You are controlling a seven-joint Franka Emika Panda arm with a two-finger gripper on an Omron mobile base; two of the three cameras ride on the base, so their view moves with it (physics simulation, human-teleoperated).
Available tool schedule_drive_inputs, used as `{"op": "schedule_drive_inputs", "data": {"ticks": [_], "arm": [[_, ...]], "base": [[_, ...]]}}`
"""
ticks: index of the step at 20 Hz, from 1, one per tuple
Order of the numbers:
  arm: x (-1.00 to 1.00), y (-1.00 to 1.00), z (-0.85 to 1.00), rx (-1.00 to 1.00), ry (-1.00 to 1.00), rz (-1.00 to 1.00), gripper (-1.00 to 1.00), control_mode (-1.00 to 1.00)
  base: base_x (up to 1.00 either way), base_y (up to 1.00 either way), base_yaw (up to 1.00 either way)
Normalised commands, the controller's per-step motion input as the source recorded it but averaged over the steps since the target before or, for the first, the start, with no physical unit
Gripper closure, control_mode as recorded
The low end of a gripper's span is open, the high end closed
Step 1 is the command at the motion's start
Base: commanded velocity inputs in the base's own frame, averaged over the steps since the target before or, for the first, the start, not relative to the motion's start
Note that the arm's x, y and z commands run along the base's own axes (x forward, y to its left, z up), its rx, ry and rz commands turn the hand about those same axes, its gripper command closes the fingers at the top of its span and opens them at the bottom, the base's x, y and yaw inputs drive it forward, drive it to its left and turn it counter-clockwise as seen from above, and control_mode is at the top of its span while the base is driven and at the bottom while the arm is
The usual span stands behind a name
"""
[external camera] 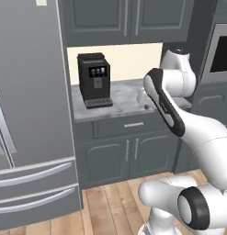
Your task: Navigate to the coffee machine.
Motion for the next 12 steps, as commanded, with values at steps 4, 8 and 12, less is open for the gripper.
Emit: {"op": "schedule_drive_inputs", "data": {"ticks": [4,8,12], "arm": [[0.00,0.00,0.00,0.00,0.00,0.00,-1.00,1.00],[0.00,0.00,0.00,0.00,0.00,0.00,-1.00,1.00],[0.00,0.00,0.00,0.00,0.00,0.00,-1.00,1.00]], "base": [[0.57,0.00,0.01],[0.85,0.00,0.07],[0.67,0.00,0.09]]}}
